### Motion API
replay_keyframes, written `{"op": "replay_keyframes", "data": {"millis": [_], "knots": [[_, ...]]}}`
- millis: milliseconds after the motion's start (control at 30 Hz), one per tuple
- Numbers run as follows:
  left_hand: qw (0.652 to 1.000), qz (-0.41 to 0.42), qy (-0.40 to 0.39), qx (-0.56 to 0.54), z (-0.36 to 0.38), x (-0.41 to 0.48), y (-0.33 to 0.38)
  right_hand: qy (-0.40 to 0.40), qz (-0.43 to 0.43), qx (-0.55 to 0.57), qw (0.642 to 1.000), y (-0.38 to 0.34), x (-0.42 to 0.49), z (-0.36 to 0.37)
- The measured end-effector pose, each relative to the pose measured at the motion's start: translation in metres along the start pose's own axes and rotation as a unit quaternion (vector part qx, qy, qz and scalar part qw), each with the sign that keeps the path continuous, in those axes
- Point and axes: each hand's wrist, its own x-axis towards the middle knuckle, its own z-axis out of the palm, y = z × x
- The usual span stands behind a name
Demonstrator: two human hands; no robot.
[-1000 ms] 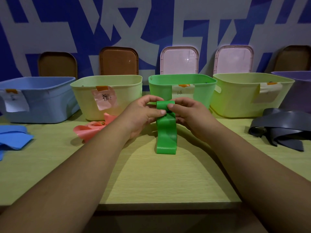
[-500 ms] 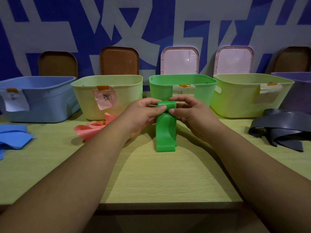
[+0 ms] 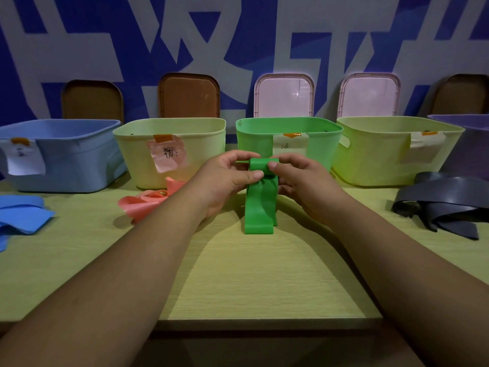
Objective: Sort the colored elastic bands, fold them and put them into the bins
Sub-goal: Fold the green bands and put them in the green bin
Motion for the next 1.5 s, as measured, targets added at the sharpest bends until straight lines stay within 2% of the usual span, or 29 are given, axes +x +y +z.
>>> {"op": "replay_keyframes", "data": {"millis": [267, 533, 833, 1100, 1367, 1500], "knots": [[0.998, -0.026, 0.031, 0.039, 0.000, 0.002, -0.004, 0.023, -0.026, 0.030, 0.999, -0.003, 0.000, -0.001], [0.987, 0.007, 0.067, 0.144, -0.003, 0.002, -0.006, 0.037, -0.039, 0.002, 0.999, -0.003, 0.003, -0.003], [0.971, 0.013, 0.072, 0.227, -0.002, 0.004, -0.007, 0.030, -0.034, 0.077, 0.996, -0.005, 0.002, -0.004], [0.979, -0.004, 0.037, 0.200, 0.001, 0.001, -0.005, 0.044, -0.022, 0.094, 0.994, -0.007, 0.002, -0.006], [0.958, 0.016, 0.069, 0.279, 0.001, 0.005, -0.006, 0.041, -0.019, 0.114, 0.992, -0.010, 0.000, -0.004], [0.971, 0.041, 0.051, 0.231, 0.000, 0.007, -0.004, 0.034, -0.018, 0.115, 0.993, -0.011, -0.001, -0.004]]}}
